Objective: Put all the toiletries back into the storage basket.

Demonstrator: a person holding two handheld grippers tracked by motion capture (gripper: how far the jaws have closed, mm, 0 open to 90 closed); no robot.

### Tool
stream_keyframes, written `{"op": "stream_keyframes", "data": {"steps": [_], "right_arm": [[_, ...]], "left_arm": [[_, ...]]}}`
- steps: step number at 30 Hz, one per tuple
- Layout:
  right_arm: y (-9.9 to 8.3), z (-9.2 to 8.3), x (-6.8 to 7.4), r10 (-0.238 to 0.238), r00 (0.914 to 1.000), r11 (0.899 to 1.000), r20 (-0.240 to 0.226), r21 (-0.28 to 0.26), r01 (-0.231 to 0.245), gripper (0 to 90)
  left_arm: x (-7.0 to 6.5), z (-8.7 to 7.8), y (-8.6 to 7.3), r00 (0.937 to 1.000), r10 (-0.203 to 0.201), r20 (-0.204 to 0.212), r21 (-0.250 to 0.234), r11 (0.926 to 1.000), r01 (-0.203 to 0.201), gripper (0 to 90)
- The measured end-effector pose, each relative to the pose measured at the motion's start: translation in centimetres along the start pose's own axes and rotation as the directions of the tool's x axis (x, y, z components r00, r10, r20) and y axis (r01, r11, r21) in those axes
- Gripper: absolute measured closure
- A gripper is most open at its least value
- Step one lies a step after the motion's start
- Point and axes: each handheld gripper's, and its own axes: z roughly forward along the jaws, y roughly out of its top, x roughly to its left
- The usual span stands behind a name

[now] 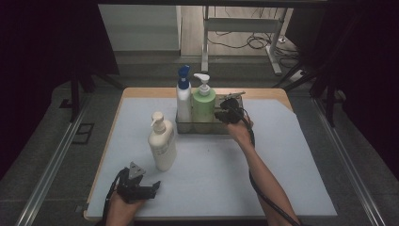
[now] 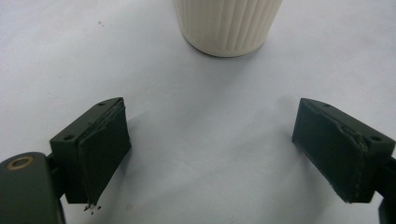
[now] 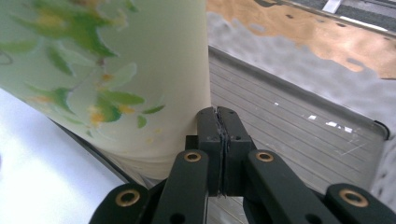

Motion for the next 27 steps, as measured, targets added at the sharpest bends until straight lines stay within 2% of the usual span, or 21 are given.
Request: {"op": "stream_keyframes", "data": {"steps": [17, 27], "right_arm": [[0.21, 0.05, 0.8, -0.004, 0.9998, 1.0, 0.018, 0.001, 0.004, 89.4], [0.04, -0.02, 0.59, -0.001, 0.9998, 1.0, 0.017, 0.007, 0.001, 86.8]], "left_arm": [[0.02, 0.01, 0.02, 1.0, 0.002, 0.0, 0.001, 1.0, -0.002, 10.6], [0.01, 0.01, 0.02, 1.0, 0.002, 0.0, 0.001, 1.0, -0.002, 10.6]]}}
